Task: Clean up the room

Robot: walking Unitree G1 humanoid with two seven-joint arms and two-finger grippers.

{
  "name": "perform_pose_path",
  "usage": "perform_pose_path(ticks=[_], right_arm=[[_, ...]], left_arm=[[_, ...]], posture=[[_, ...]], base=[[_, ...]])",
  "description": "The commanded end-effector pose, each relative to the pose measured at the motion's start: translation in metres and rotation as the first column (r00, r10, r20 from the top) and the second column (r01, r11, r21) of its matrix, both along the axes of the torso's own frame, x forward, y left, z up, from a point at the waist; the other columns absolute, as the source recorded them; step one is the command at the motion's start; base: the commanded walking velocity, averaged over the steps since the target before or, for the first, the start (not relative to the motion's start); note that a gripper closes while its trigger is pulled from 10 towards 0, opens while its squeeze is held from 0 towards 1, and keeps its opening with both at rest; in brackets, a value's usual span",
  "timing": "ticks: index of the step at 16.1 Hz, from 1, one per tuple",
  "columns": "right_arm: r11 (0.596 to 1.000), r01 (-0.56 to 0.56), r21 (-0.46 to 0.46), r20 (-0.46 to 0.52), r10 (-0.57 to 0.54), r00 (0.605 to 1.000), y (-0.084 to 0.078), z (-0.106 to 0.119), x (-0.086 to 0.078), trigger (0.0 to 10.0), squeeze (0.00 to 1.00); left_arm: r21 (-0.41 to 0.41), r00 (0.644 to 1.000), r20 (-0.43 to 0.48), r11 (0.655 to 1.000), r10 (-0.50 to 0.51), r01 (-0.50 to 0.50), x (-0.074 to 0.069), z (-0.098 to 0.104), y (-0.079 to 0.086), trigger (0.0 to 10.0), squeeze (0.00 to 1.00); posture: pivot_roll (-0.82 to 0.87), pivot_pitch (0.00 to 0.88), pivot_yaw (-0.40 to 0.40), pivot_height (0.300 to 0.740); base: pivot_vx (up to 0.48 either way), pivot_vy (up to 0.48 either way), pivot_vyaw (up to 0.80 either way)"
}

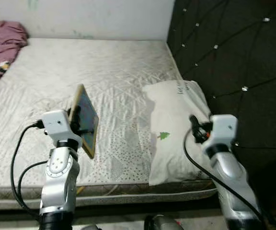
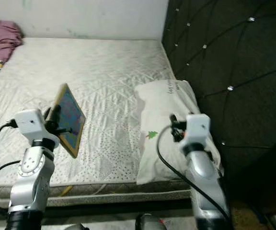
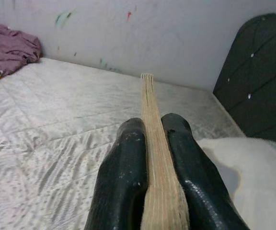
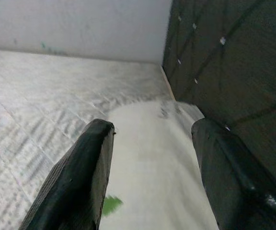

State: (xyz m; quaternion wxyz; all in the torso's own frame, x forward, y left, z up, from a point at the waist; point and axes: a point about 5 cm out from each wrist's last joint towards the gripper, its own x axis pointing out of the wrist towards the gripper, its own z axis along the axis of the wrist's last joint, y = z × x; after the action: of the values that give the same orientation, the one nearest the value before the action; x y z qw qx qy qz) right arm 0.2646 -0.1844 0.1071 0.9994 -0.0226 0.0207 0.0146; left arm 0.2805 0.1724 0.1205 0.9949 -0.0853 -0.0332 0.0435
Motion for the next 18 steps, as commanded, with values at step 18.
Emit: perform_pose_path(ticks=[18], right_arm=[[0.999, -0.047, 0.011, 0.003, 0.047, 0.999, 0.006, 0.012, 0.005, 10.0, 0.0]], left_arm=[[0.019, 0.999, 0.04, 1.0, 0.004, -0.005, -0.001, 0.005, -0.006, 10.0, 0.0]], posture=[[-0.1, 0.08, -0.033, 0.636]], base=[[0.0, 0.0, 0.0]])
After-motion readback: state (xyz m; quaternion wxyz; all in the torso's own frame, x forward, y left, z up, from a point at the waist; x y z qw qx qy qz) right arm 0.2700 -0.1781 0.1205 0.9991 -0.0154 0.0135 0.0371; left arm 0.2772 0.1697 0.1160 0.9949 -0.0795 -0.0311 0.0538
